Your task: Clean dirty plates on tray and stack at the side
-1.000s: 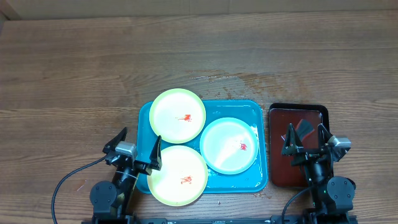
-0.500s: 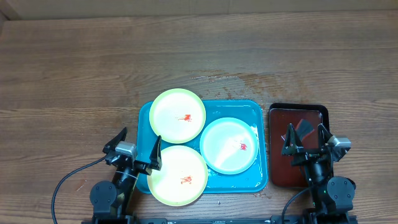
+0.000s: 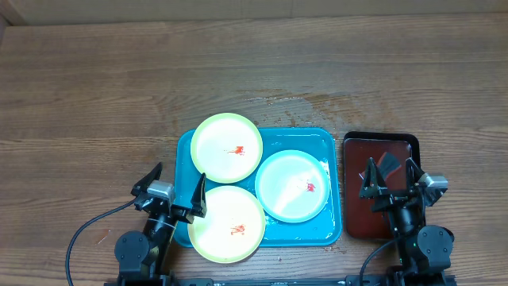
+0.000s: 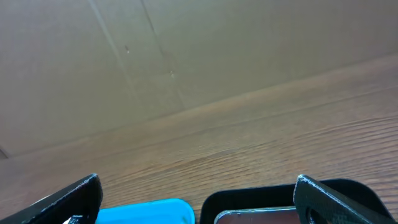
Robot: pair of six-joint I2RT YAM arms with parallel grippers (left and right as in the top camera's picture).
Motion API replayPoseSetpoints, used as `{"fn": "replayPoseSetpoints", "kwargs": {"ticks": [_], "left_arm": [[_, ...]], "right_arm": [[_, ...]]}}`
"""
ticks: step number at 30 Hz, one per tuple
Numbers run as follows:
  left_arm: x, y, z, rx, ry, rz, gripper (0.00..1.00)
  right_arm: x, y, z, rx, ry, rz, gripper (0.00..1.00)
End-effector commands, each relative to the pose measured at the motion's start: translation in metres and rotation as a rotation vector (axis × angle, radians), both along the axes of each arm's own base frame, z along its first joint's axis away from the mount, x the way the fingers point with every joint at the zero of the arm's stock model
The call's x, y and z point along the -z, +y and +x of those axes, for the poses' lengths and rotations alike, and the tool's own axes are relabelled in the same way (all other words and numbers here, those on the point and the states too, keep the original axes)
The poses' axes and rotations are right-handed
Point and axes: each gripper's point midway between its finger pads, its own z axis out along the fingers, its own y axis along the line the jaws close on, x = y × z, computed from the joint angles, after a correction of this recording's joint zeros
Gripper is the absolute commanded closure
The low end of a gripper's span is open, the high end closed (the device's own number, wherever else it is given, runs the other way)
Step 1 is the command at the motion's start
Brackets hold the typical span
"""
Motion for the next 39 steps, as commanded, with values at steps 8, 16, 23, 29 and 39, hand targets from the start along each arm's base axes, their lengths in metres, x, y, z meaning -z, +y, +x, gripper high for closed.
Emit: {"fn": "replayPoseSetpoints", "kwargs": {"ticks": [8, 16, 23, 29, 39], "left_arm": [[0.000, -0.001, 0.000, 0.000, -0.004, -0.003, 0.01], [-0.007, 0.002, 0.001, -0.015, -0.032, -0.001, 0.00], [0.002, -0.007, -0.001, 0.036, 0.026, -0.031, 0.00], [0.002, -0.012, 0.002, 0.067, 0.106, -0.055, 0.00], [-0.026, -0.030, 0.042, 0.170, 0.351, -0.085, 0.00]], "right_arm": [[-0.007, 0.002, -0.001, -0.015, -0.020, 0.103, 0.00], [-0.016, 0.016, -0.011, -0.091, 0.062, 0.111, 0.00], [-0.038, 0.020, -0.011, -0.108, 0.199, 0.110, 0.00], [-0.055, 0.037, 0.014, -0.188, 0.398, 0.127, 0.00], [-0.035, 0.069, 0.048, -0.289, 0.890, 0.175, 0.00]]}}
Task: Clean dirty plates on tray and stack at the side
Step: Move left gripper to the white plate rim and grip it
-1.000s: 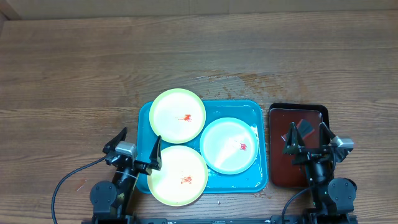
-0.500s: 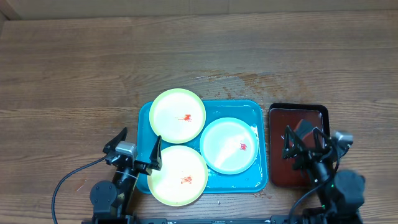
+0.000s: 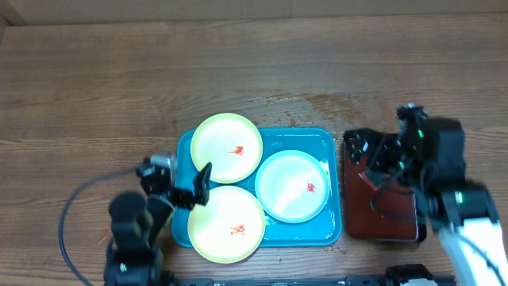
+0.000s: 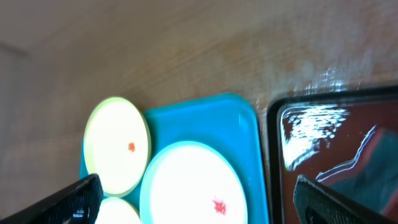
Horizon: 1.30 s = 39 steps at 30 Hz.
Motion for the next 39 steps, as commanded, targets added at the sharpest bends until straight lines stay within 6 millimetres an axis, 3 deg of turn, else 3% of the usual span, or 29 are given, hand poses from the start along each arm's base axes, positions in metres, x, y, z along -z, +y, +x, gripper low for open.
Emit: {"fn": "replayPoseSetpoints", "kwargs": {"ticks": [1, 4, 8, 11, 15, 21, 24, 29, 36, 38, 39], "left_arm": [[-0.019, -0.018, 0.020, 0.090, 0.102, -0.044, 0.00], [-0.013, -0.034, 0.038, 0.137, 0.277, -0.045, 0.00], [0.000, -0.073, 0.055, 0.265, 0.474, 0.012, 0.00], [0.010, -0.107, 0.057, 0.377, 0.575, 0.086, 0.00], [0.027, -0.131, 0.050, 0.424, 0.715, 0.186, 0.00], [0.040, -0.144, 0.035, 0.380, 0.880, 0.087, 0.00], [0.043, -0.140, 0.037, 0.358, 0.882, 0.110, 0.00], [0.053, -0.126, 0.032, 0.278, 0.932, 0.158, 0.00], [0.055, -0.141, 0.014, 0.416, 0.905, 0.262, 0.00], [0.056, -0.149, 0.007, 0.465, 0.894, 0.294, 0.05], [0.057, -0.152, 0.003, 0.476, 0.894, 0.308, 0.13]], "right_arm": [[-0.005, 0.012, 0.007, -0.037, 0.111, 0.022, 0.00], [0.004, 0.011, 0.004, -0.034, 0.230, 0.011, 0.00], [0.011, 0.006, -0.001, -0.018, 0.300, -0.017, 0.00], [0.017, -0.003, -0.009, 0.031, 0.352, -0.049, 0.00], [0.024, -0.009, -0.023, 0.080, 0.429, -0.063, 0.00], [0.028, -0.006, -0.038, 0.071, 0.495, -0.049, 0.00], [0.036, -0.011, -0.045, 0.205, 0.578, -0.008, 0.00], [0.063, -0.031, -0.035, 0.456, 0.613, -0.008, 0.00], [0.108, -0.051, -0.028, 0.553, 0.739, -0.009, 0.00], [0.117, -0.057, -0.028, 0.577, 0.777, -0.010, 0.00], [0.120, -0.060, -0.027, 0.587, 0.788, -0.010, 0.00]]}}
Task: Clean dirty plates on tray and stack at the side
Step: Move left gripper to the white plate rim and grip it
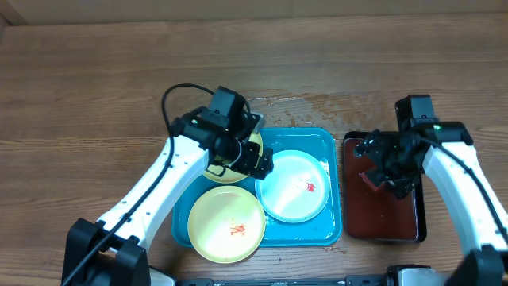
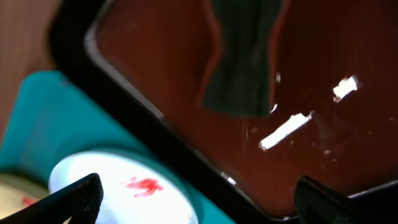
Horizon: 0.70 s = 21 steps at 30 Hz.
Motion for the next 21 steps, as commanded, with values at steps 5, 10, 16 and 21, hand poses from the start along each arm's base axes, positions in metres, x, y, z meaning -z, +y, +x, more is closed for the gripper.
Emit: {"fn": "replayPoseSetpoints", "kwargs": {"ticks": [5, 10, 16, 21], "left_arm": [[0.015, -0.003, -0.014, 0.037, 0.025, 0.131, 0.33], [0.049, 0.004, -0.022, 0.025, 0.143, 0.207, 0.35], [0.084, -0.006, -0.027, 0.043, 0.243, 0.202, 0.44], [0.097, -0.010, -0.027, 0.033, 0.263, 0.205, 0.69]], "right_arm": [[0.010, -0.020, 0.004, 0.089, 0.022, -0.015, 0.00], [0.010, -0.023, 0.008, 0.096, 0.007, -0.015, 0.00], [0.009, -0.024, 0.013, 0.092, -0.015, -0.016, 0.00], [0.009, -0.024, 0.015, 0.088, -0.023, -0.017, 0.00]]}}
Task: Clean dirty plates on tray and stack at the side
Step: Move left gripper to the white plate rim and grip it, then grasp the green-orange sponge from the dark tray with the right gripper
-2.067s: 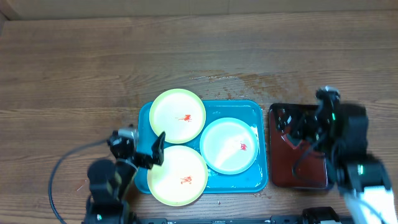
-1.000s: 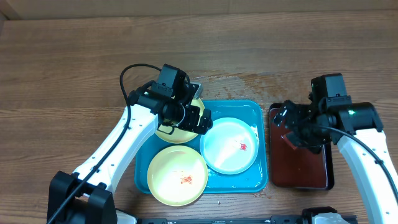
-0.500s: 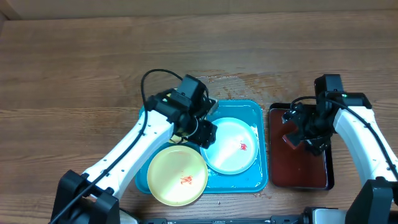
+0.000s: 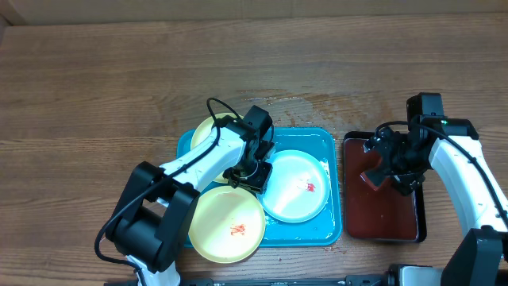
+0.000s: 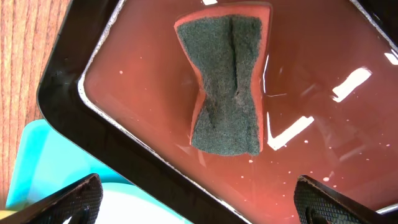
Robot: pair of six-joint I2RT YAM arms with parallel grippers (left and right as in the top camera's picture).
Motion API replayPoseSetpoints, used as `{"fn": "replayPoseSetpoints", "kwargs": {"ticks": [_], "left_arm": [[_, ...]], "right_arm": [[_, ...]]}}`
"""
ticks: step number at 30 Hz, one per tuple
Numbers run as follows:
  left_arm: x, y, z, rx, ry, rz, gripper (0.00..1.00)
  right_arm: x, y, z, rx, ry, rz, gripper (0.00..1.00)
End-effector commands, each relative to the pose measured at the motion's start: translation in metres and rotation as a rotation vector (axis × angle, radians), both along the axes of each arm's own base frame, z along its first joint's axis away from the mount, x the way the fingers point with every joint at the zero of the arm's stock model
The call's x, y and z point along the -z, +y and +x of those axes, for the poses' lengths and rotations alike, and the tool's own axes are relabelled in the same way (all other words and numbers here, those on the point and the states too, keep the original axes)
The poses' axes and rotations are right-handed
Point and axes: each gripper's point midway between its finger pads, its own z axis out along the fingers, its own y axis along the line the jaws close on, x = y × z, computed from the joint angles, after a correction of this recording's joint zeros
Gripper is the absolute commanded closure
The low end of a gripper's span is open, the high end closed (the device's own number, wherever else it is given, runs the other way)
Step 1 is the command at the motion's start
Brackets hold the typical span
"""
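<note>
A blue tray (image 4: 334, 229) carries three plates, each with a red smear: a yellow-green one at the back left (image 4: 203, 137), partly under my left arm, a yellow-green one at the front (image 4: 227, 226) and a pale one on the right (image 4: 292, 186). My left gripper (image 4: 248, 173) is low where the three plates meet; its jaws are too dark to read. My right gripper (image 4: 394, 170) hangs open over a black tray (image 5: 67, 94) of reddish water. A green-topped sponge (image 5: 226, 84) lies in that water just ahead of the open fingers (image 5: 198, 200).
The black tray (image 4: 381, 227) stands right beside the blue tray's right edge. A wet patch (image 4: 317, 103) marks the wooden table behind the trays. Bare wood stretches to the left of the blue tray and across the back.
My left gripper has shifted from the back plate's right edge down to the spot between the three plates. In the right wrist view the sponge, earlier cut off at the top, now shows whole.
Both arms first sat folded at the table's front edge, grippers open. Then both had risen, the right one looking down on the trays. Later the left gripper was over the back plate and the right over the black tray, where each still is.
</note>
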Motion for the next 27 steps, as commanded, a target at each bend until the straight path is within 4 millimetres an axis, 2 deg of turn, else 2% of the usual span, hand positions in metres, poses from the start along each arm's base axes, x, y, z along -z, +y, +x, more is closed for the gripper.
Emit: {"fn": "replayPoseSetpoints", "kwargs": {"ticks": [1, 2, 3, 5, 7, 8, 10, 14, 15, 16, 21, 24, 26, 27], "left_arm": [[0.003, -0.010, 0.004, -0.016, 0.005, -0.021, 0.79], [0.003, -0.011, 0.006, -0.027, -0.001, -0.023, 0.94], [0.003, -0.012, 0.008, -0.036, -0.007, -0.026, 0.96], [0.003, -0.014, 0.012, -0.052, -0.020, -0.035, 0.96], [0.003, -0.016, 0.014, -0.062, -0.029, -0.039, 0.96], [0.004, -0.016, 0.016, -0.071, -0.035, -0.035, 0.96], [0.005, -0.013, 0.021, -0.104, -0.052, -0.014, 0.96], [0.005, -0.013, 0.027, -0.123, -0.079, -0.007, 0.96], [0.005, -0.014, 0.028, -0.124, -0.083, -0.010, 0.96], [0.005, -0.014, 0.029, -0.131, -0.085, -0.010, 0.96], [0.008, -0.003, 0.037, -0.239, -0.114, 0.062, 0.96], [0.008, -0.001, 0.038, -0.299, -0.109, 0.080, 0.96], [0.008, 0.001, 0.038, -0.344, -0.105, 0.096, 0.96], [0.008, 0.001, 0.038, -0.366, -0.102, 0.100, 0.96]], "right_arm": [[-0.002, -0.004, 0.002, 0.001, -0.017, -0.016, 0.01], [-0.002, -0.004, 0.003, -0.003, -0.021, -0.017, 0.03], [-0.002, -0.004, 0.005, -0.012, -0.029, -0.018, 0.07], [-0.002, -0.005, 0.007, -0.020, -0.038, -0.024, 0.23], [-0.002, -0.005, 0.007, -0.019, -0.041, -0.028, 0.44], [-0.002, -0.006, 0.008, -0.018, -0.043, -0.033, 0.49], [-0.002, -0.010, 0.010, -0.015, -0.050, -0.055, 0.45], [-0.002, -0.020, 0.015, -0.008, -0.066, -0.110, 0.44], [-0.002, -0.022, 0.015, -0.003, -0.067, -0.123, 0.40], [-0.001, -0.025, 0.015, -0.001, -0.066, -0.138, 0.39], [0.010, -0.032, 0.009, 0.026, -0.010, -0.173, 0.50], [0.026, -0.031, 0.005, 0.029, 0.042, -0.167, 0.58], [0.036, -0.029, 0.003, 0.030, 0.066, -0.156, 0.68], [0.042, -0.028, 0.002, 0.028, 0.079, -0.148, 0.69]]}}
